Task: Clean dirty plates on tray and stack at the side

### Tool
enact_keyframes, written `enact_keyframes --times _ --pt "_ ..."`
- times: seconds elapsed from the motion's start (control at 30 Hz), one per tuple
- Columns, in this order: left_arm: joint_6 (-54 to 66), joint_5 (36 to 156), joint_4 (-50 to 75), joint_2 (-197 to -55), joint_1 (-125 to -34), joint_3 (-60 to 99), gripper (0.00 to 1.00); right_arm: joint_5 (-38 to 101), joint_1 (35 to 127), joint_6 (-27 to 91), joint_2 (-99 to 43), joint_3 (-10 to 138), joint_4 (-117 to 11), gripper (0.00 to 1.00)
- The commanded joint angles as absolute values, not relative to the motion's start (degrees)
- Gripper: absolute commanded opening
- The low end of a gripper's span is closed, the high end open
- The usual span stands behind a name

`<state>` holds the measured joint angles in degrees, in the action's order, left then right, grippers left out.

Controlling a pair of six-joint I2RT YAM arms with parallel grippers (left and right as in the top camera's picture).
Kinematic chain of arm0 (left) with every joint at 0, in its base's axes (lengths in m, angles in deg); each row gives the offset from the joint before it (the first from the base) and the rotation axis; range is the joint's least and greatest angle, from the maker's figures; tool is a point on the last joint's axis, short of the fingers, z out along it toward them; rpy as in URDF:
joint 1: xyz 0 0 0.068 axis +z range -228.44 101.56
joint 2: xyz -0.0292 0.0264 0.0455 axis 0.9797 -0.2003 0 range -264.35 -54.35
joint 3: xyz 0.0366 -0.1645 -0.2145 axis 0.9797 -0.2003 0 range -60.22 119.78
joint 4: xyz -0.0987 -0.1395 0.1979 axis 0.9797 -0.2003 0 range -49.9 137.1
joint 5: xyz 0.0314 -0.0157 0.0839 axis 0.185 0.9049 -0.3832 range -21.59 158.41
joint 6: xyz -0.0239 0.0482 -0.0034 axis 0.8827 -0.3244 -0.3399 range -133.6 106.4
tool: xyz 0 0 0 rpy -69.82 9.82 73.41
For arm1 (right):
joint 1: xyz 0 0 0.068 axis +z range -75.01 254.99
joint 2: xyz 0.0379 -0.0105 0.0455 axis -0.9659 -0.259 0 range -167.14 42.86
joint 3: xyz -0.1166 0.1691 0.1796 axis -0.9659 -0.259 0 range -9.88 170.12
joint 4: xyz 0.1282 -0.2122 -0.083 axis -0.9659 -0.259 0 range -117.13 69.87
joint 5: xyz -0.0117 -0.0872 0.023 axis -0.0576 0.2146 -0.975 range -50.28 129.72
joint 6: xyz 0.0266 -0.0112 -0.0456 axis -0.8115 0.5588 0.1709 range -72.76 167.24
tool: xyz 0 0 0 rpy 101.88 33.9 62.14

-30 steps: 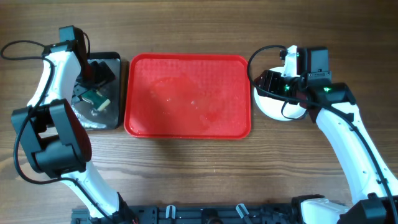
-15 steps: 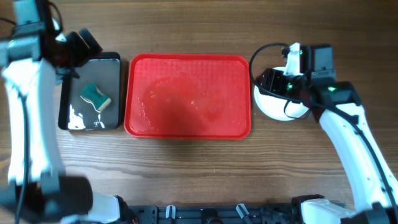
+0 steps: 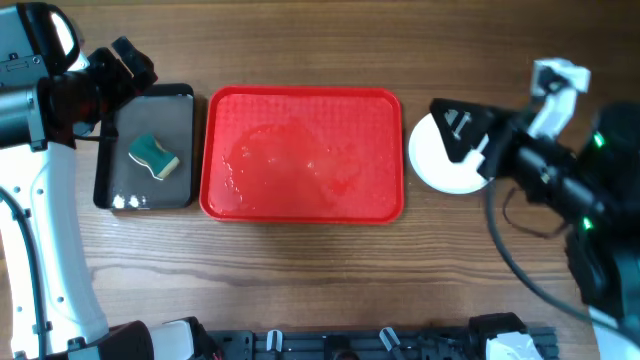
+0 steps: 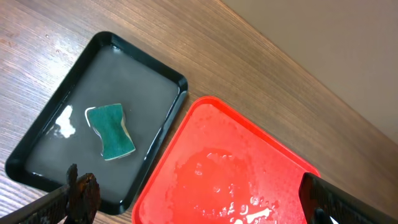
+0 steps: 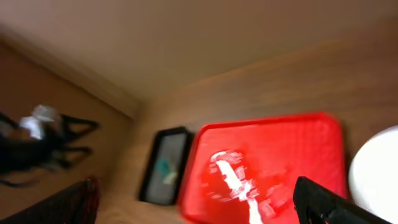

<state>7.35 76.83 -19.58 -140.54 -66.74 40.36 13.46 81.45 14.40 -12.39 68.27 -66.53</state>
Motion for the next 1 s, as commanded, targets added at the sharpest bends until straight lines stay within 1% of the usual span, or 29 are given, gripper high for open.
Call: enact_keyframes --times 0.0,0.1,0.23,0.43,0.57,0.67,0.83,0.97 --pt "8.0 77.8 -19.6 -140.7 -66.7 40.4 1.0 15.5 81.6 4.3 -10.5 68.6 -69.6 1.0" --pt "8.0 77.8 -19.6 -140.7 -66.7 40.4 1.0 21.7 81.6 7.8 -9.3 68.6 -72.5 1.0" --pt "8.0 77.8 -19.6 -140.7 -66.7 40.4 1.0 28.0 81.6 13.1 -8.1 68.6 -73.3 1.0" --pt "8.0 77.8 -19.6 -140.7 -66.7 40.4 1.0 34.3 81.6 27.0 -5.2 66.3 -71.6 1.0" --pt "8.0 77.8 -19.6 -140.7 -66.7 40.4 1.0 35.4 81.6 34.9 -0.3 58.6 -64.2 1.0" --pt "8.0 77.8 -19.6 -140.7 -66.7 40.4 1.0 35.7 81.6 39.2 5.6 48.9 -55.3 1.0" --pt "8.0 77.8 -19.6 -140.7 -66.7 40.4 1.0 36.0 80.7 41.1 17.2 31.7 -40.5 1.0" --pt "8.0 77.8 -19.6 -140.7 -66.7 40.4 1.0 35.9 79.9 40.8 23.7 21.6 -31.5 1.0"
